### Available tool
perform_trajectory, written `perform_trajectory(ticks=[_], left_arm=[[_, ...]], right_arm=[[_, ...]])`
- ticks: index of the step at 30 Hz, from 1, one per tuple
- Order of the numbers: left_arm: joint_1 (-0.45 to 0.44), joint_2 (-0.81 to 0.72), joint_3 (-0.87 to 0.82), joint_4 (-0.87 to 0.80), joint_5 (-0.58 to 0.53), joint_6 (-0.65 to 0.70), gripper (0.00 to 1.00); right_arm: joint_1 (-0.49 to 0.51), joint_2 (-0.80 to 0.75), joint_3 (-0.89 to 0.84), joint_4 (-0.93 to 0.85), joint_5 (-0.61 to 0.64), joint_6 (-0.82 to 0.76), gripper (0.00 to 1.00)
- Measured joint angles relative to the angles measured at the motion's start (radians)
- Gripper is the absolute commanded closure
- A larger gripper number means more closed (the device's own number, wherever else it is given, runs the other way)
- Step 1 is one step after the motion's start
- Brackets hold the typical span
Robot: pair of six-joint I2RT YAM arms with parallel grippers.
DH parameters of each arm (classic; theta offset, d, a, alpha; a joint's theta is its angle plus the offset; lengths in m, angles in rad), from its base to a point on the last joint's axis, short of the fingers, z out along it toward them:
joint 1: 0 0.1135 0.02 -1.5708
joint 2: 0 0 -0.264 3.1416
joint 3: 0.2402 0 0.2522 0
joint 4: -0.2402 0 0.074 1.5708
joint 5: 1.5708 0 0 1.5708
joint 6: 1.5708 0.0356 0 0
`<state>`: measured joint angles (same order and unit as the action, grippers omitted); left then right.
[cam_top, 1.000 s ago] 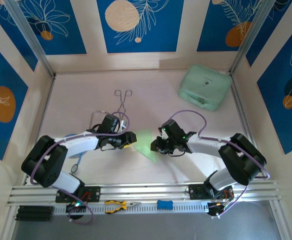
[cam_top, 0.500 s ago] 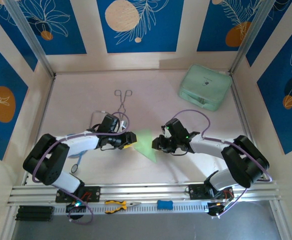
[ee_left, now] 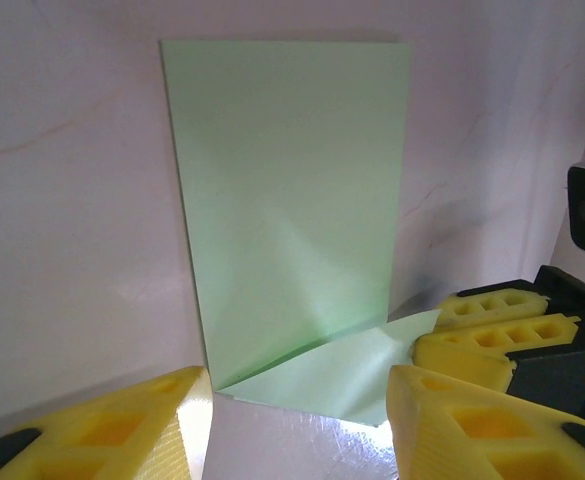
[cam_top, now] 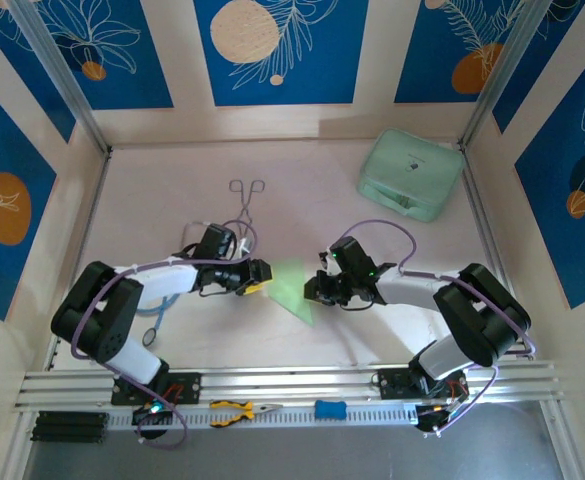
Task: Fold a paper plane with a square sheet of paper (pick it up from the middle)
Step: Fourth fold the wing at the center of the table.
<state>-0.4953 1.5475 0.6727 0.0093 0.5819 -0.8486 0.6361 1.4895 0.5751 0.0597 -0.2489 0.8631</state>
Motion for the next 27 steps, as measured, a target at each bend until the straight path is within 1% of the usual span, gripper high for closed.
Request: perform_trajectory(ticks=[3,15,27], left_arm=[[0.003,0.013,0.008,0.002,0.019,0.006,0.49],[0.014,0.051,0.023,0.013,0.061,0.009,0.46],[0.016,0.113,0.043,0.118,0.113,-0.045,0.5]], right_arm=[[-0.003,-0.004,-0.002,0.009,-0.007,-0.008,0.9],[-0.039,-0.097,-0.1,0.108,-0.049,-0.014,0.9],[-0.055,-0.1,-0.113,0.138,-0.071,-0.014,0.9]])
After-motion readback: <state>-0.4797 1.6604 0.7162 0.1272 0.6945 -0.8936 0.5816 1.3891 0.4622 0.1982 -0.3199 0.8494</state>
